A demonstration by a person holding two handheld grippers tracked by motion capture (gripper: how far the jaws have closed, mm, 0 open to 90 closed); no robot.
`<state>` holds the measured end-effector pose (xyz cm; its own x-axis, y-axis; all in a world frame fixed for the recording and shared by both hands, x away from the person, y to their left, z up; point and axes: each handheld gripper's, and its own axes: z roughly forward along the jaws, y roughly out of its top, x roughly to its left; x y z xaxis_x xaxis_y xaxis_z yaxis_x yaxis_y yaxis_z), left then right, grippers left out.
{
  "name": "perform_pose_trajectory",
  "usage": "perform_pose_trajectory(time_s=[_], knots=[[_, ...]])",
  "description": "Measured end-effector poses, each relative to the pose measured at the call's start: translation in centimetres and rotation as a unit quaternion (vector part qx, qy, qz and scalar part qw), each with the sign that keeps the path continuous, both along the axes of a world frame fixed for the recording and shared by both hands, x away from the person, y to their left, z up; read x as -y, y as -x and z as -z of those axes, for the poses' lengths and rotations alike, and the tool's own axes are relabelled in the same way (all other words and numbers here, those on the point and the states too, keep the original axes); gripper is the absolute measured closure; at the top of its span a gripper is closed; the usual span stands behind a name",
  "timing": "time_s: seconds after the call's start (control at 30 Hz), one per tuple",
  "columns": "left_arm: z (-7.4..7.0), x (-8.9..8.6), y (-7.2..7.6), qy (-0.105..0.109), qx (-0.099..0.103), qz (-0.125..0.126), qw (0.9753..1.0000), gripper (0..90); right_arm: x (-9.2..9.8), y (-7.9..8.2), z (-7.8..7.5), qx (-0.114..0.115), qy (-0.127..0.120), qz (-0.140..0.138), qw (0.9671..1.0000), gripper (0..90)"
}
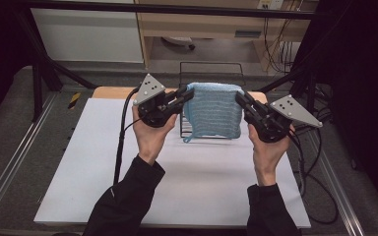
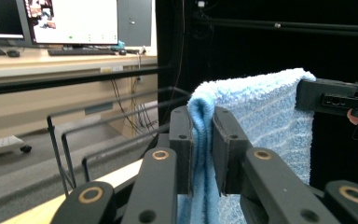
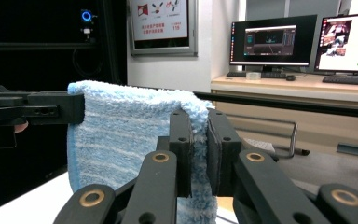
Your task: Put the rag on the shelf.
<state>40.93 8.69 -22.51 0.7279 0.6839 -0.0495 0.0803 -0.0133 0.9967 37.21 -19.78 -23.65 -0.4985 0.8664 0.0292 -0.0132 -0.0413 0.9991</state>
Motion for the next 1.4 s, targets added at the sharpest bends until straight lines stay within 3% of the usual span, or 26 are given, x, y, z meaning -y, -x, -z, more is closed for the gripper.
perform_pose_trajectory(time_s=[0.53, 1.3, 1.4], knots=[[-4.3, -0.3, -1.4, 0.019, 0.028, -0.007, 0.9994, 79.3, -0.7, -1.5, -3.9, 0.038, -0.005, 0.011, 0.9992, 82.4], [-7.8, -0.3, -4.5, 0.043, 0.052, -0.019, 0.9975, 79.3, -1.2, -5.4, -7.8, 0.071, -0.013, 0.023, 0.9971, 82.4], [-8.3, -0.2, -4.9, 0.038, 0.056, -0.023, 0.9975, 79.3, -1.2, -5.9, -8.2, 0.075, -0.013, 0.024, 0.9969, 82.4]])
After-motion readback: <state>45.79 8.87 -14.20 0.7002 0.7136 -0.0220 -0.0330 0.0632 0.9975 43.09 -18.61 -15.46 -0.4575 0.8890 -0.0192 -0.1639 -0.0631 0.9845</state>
